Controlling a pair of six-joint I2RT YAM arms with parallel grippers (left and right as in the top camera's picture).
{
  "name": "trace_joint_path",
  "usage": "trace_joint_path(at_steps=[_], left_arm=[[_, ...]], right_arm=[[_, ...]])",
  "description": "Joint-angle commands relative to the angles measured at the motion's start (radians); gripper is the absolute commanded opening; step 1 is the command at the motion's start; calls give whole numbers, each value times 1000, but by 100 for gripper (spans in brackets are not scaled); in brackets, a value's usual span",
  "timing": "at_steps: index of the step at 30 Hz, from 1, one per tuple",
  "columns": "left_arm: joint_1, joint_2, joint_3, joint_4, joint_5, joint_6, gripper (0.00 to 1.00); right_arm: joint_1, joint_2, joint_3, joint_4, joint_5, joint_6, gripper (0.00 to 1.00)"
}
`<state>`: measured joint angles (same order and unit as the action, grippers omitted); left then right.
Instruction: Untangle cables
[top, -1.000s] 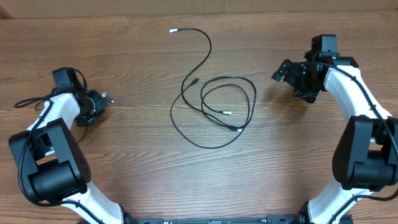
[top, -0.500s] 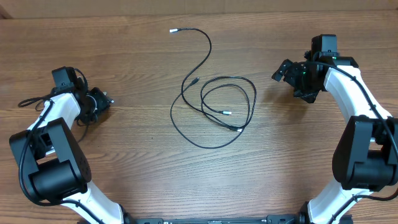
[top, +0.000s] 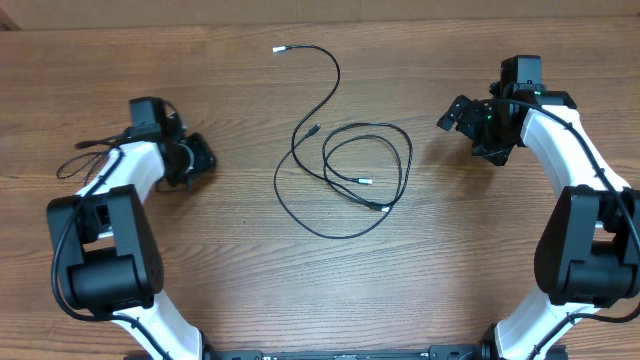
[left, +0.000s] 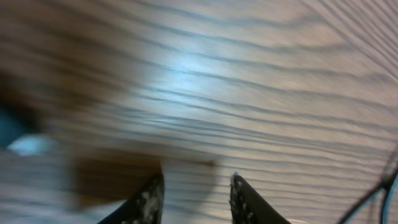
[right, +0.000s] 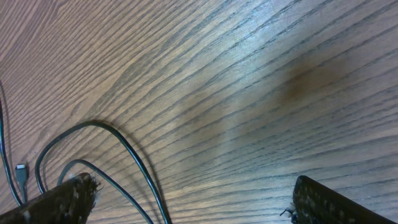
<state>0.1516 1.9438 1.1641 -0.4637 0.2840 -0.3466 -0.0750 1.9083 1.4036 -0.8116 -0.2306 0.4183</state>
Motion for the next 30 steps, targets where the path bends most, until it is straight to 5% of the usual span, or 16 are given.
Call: trace_joint_path(at_steps=[1, 18, 20, 24, 30], left_arm=[[-65, 71, -47, -29, -15, 30, 37], [-102, 70, -43, -218, -21, 29, 25], [-107, 70, -43, -246, -21, 29, 40], [-117, 70, -43, -294, -21, -12, 30], [-178, 20, -43, -320, -21, -68, 29]], right_arm=[[1, -25, 16, 2, 5, 0, 100], [1, -25, 16, 2, 6, 1, 100], [1, -25, 16, 2, 5, 1, 100], [1, -25, 16, 2, 5, 0, 100], [1, -25, 16, 2, 5, 1, 100]])
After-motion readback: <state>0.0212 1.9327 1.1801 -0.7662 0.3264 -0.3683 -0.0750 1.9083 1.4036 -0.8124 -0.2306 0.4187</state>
